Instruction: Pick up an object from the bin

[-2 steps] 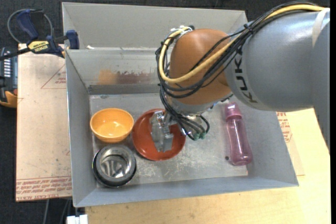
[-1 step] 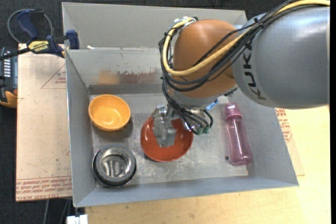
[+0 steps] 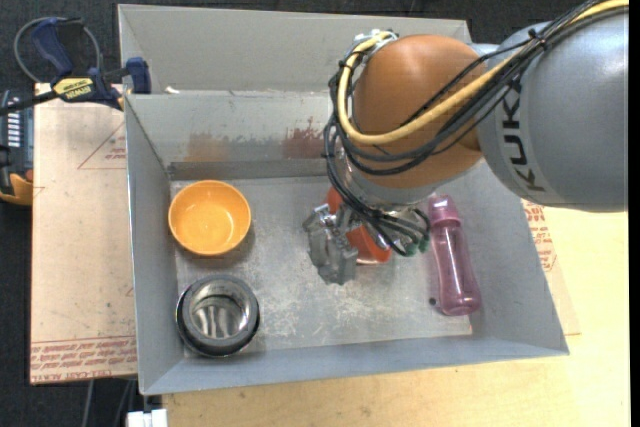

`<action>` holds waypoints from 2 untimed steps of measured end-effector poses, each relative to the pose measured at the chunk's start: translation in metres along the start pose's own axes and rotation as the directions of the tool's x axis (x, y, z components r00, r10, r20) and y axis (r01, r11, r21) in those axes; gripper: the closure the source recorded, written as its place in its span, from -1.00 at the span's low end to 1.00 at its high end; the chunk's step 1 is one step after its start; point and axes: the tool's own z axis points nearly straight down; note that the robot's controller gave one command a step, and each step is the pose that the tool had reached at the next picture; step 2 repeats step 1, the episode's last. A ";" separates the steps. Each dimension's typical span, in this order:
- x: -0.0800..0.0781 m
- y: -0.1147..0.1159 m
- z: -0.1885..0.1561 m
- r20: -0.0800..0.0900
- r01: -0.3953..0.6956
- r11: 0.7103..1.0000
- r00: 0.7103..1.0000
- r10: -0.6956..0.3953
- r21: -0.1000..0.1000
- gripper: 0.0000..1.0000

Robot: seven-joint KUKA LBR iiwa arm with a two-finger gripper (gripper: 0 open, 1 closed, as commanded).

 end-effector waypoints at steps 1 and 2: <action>-0.035 -0.070 0.039 0.005 0.013 1.000 1.000 -0.013 0.001 1.00; -0.035 -0.070 0.039 0.005 0.013 1.000 1.000 -0.013 0.001 1.00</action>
Offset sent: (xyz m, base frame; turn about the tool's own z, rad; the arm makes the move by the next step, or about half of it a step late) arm 0.0439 -0.0706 -0.0311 -0.1910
